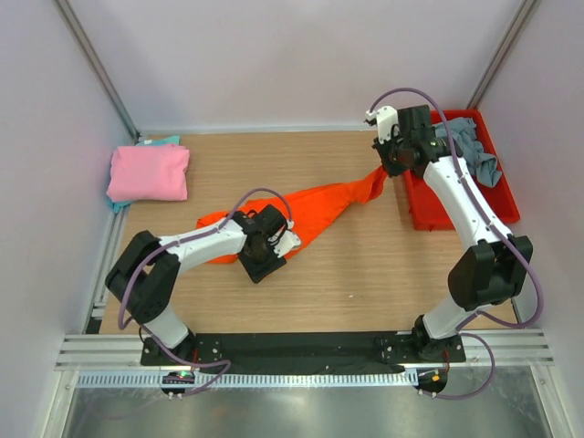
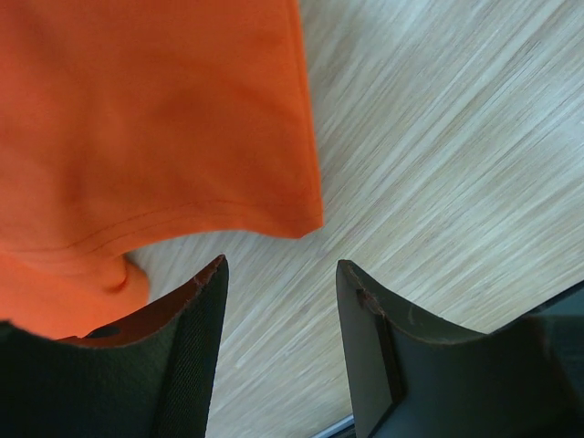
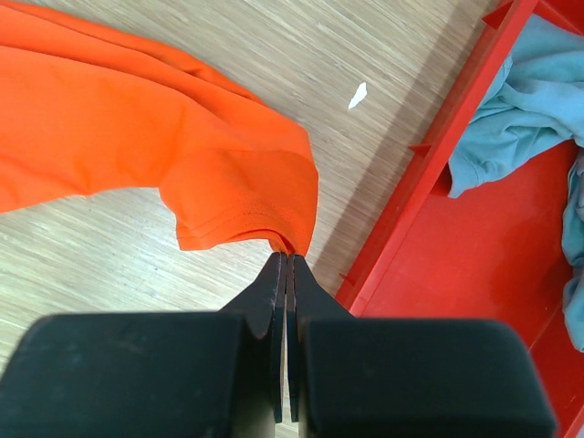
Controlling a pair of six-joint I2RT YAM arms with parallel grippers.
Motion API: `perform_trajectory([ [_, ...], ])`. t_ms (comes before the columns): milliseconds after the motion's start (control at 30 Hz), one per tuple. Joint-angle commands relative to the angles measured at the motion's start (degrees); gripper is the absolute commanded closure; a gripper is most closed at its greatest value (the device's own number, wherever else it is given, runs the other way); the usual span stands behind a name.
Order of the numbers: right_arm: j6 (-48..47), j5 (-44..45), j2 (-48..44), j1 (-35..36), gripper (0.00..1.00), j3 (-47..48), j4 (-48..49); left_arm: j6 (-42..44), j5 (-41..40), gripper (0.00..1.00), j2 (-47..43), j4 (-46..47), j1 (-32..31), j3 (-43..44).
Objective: Fold and stack the t-shirts
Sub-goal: Flatten the tshirt out
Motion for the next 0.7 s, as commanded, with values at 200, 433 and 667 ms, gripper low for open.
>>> perform_trajectory([
  [200,1.39,-1.46,-0.53,-0.11,0.99,0.32,3.05,0.02,-2.11,0.48,4.63,2.15,-2.29,2.99],
  [433,1.21,-1.72,-0.53,-0.19,0.99,-1.00,3.75,-0.77,-4.74,0.48,4.98,1.01,-4.67,4.84],
  [667,1.21,-2.34,-0.27,-0.72,0.99,-1.97,4.63,-1.03,-4.66,0.48,6.91,-0.05,-5.55,6.07],
])
